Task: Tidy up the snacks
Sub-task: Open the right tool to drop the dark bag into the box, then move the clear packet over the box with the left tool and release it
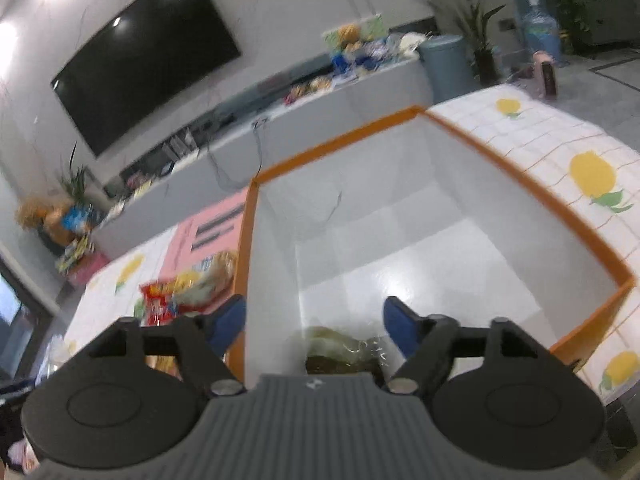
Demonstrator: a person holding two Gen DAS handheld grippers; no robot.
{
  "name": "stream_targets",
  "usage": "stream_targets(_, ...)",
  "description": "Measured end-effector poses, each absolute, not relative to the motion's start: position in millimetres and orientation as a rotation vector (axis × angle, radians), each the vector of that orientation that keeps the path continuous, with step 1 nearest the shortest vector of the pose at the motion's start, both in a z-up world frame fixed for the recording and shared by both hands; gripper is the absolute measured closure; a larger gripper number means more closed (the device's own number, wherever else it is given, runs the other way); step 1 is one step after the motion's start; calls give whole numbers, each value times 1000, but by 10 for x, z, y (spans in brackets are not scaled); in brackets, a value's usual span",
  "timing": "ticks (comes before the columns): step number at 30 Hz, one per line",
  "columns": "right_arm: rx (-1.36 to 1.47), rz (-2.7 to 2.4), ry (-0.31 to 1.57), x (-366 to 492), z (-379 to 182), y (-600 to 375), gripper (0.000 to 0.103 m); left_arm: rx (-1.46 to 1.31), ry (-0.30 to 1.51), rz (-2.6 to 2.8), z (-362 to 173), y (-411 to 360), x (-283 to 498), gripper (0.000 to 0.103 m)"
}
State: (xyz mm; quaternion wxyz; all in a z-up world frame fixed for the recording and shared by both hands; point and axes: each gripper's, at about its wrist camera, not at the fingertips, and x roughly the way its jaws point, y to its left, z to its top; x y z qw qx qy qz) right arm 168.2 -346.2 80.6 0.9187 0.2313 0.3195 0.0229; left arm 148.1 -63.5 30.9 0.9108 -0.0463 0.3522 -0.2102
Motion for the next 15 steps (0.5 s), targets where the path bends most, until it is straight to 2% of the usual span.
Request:
stream_targets(8, 710, -196, 397, 1371, 896, -4060, 24, -61, 715, -516, 384, -1217, 1604, 60)
stream_targets(15, 786, -231, 345, 1204, 985, -4257, 21, -12, 776, -601, 89, -1828, 1838, 60)
